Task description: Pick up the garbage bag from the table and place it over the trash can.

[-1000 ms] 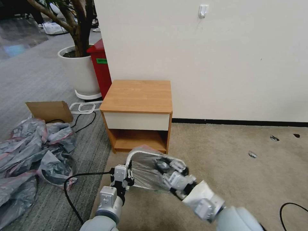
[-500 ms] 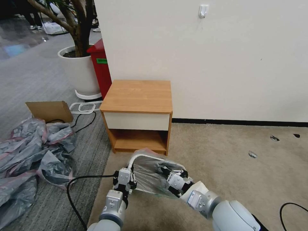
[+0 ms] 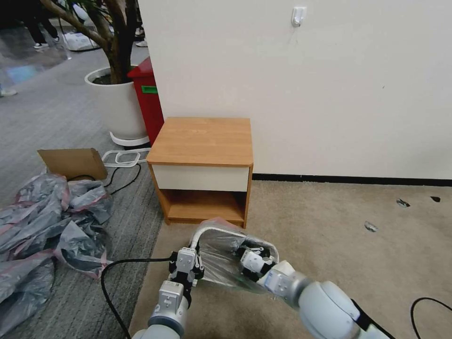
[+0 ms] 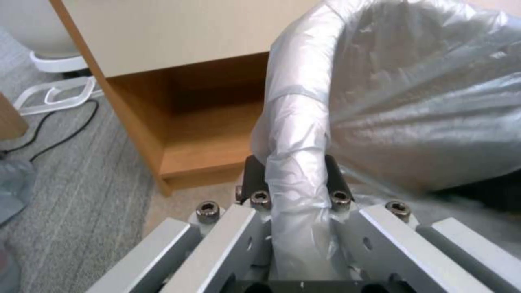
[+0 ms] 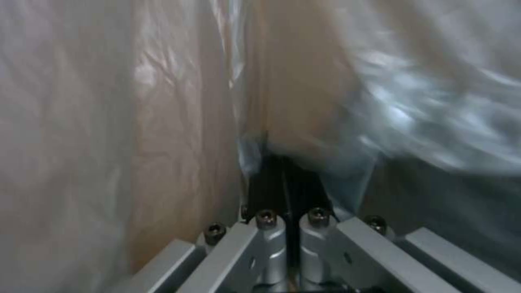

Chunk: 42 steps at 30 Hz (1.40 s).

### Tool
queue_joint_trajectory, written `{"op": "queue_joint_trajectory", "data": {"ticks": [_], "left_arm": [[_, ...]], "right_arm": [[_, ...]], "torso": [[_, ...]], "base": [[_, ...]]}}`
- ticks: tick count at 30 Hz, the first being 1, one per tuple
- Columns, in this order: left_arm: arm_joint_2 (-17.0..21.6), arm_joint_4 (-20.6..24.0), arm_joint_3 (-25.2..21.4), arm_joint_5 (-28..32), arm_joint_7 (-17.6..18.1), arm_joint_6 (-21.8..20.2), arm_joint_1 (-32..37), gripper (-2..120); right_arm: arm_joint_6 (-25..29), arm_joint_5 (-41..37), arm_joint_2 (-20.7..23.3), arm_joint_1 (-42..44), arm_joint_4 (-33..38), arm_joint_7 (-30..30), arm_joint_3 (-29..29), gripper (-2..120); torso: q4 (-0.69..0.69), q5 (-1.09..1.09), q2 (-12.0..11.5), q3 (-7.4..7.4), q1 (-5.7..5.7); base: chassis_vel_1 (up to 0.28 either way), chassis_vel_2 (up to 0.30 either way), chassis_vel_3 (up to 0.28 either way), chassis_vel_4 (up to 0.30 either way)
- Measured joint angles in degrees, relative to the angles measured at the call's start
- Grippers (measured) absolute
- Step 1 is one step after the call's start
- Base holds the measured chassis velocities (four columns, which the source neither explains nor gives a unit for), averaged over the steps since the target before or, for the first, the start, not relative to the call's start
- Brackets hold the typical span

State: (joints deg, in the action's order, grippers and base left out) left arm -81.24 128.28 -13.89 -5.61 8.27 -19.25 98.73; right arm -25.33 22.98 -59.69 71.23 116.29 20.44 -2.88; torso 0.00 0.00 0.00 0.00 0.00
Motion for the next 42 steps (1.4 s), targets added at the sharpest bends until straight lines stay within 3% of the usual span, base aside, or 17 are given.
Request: {"op": "queue_joint_trajectory", "data": {"ticks": [6, 14, 19, 23, 27, 31, 33, 36, 37, 39, 42], "left_arm": [[-0.4, 0.1, 1.1, -1.0, 0.0, -0.1, 0.5, 4], [-0.8, -0.5, 2.2, -1.4, -0.1, -0.1, 0.4, 4], [-0.8, -1.3, 1.8, -1.3, -0.1, -0.1, -0.1, 4], [-0.7, -2.2, -0.2, 1.5, 0.2, -0.9, -1.1, 4], [-0.6, -2.2, -1.8, 8.5, 1.8, -3.1, -2.0, 4], [-0.2, -0.5, -3.8, 25.7, 5.4, -9.0, -2.7, 4], [-0.1, -0.1, -4.3, 29.1, 5.9, -10.5, -2.8, 4], [0.5, -0.4, -5.4, 36.2, 6.3, -13.4, -2.8, 4], [0.5, -0.4, -5.4, 36.2, 6.3, -13.4, -2.8, 4], [1.2, -1.3, -5.5, 37.4, 6.3, -14.0, -2.6, 4], [1.4, -1.7, -5.3, 38.2, 6.3, -14.4, -2.5, 4]], "right_arm": [[-1.0, 3.3, -2.9, -4.4, -6.4, 1.3, -4.0, 0], [-1.1, 4.0, -3.4, -6.2, -9.4, 1.6, -5.1, 0], [-0.8, 3.8, -2.7, -5.0, -8.3, 1.6, -3.8, 0], [0.7, 1.8, 0.0, -0.4, -1.9, 1.5, 0.1, 0], [1.9, -1.0, 2.6, 4.5, 3.8, 1.1, 4.1, 0], [5.2, -7.0, 3.8, 12.1, 10.3, -0.9, 12.2, 0], [6.3, -9.9, 3.0, 13.5, 11.5, -2.3, 13.9, 0], [13.7, -20.6, -3.2, 17.6, 13.5, -11.3, 18.9, 2], [13.7, -20.6, -3.2, 17.6, 13.5, -11.3, 18.9, 2], [19.1, -23.7, -8.4, 19.6, 13.3, -13.4, 22.1, 14], [21.8, -25.0, -11.2, 21.3, 12.6, -14.1, 23.5, 24]], "torso": [[0.0, -0.01, 0.0, 0.0, 0.0], [0.0, 0.0, 0.0, 0.0, 0.0], [0.0, 0.0, 0.0, 0.0, 0.0], [0.0, 0.0, 0.0, 0.0, 0.0], [-0.01, 0.01, 0.0, 0.0, 0.0], [-0.01, -0.01, 0.0, 0.0, 0.01], [-0.01, 0.0, 0.0, 0.0, 0.0], [-0.01, 0.0, 0.0, -0.01, 0.0], [-0.01, 0.0, 0.0, -0.01, 0.0], [-0.01, 0.0, 0.0, -0.01, 0.01], [-0.01, 0.0, 0.0, 0.0, 0.0]], "base": [[0.0, 0.0, 0.0, 0.0], [0.0, 0.0, 0.0, 0.0], [0.0, 0.0, 0.0, 0.0], [0.0, 0.0, 0.0, 0.0], [0.0, 0.0, 0.0, 0.0], [0.0, 0.0, 0.0, 0.0], [0.0, 0.0, 0.0, 0.0], [0.0, 0.0, 0.0, 0.0], [0.0, 0.0, 0.0, 0.0], [0.0, 0.0, 0.0, 0.0], [0.0, 0.0, 0.0, 0.0]]}}
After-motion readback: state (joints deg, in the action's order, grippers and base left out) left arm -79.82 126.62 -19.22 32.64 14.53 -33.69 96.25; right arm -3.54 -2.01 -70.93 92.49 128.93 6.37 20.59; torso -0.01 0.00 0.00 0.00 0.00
